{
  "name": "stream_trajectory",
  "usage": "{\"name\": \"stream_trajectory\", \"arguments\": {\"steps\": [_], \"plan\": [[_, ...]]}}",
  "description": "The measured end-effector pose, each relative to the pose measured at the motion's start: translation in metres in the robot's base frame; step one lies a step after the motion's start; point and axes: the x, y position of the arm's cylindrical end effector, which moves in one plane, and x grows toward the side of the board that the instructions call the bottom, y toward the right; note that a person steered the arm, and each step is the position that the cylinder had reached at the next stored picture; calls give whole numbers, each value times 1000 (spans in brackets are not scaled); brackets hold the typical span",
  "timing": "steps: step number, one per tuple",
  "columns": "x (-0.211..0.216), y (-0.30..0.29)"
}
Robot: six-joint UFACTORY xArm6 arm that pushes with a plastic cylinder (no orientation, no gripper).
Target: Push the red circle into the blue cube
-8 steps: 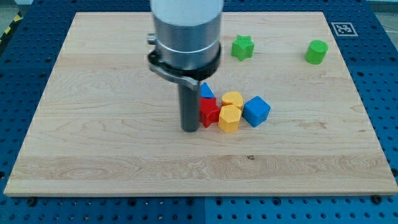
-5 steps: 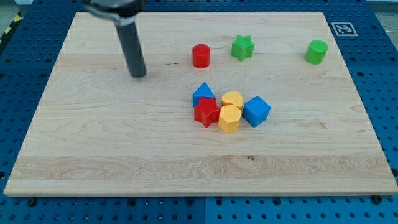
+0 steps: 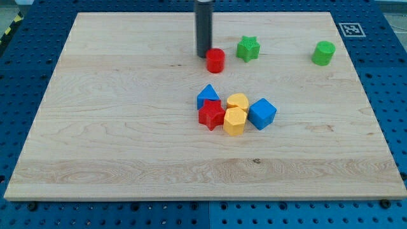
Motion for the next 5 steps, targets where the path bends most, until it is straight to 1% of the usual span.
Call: {"name": "stream_trajectory", "arguments": {"steps": [1,2,3,4,5], "plan": [[45,30],[49,33],[38,22],[54,23],[86,48]]}}
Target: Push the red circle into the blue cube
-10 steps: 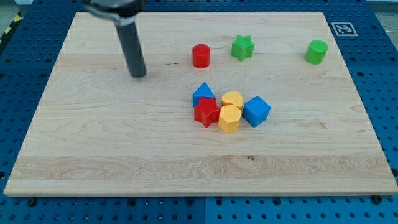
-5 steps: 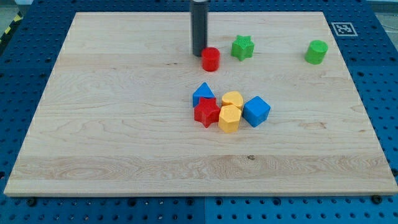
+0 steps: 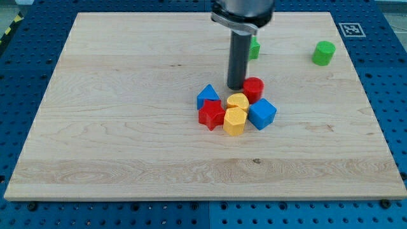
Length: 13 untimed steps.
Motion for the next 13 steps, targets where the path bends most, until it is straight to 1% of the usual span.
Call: {"name": "stream_trajectory", "arguments": {"steps": [1,2,3,4,6,8,10,11,12,13], "plan": [[8,22],[-5,23],[-28,24],[-34,49],[-11,102],[15,100],[31,74],[28,75],[-13,95],[-29,133]]}}
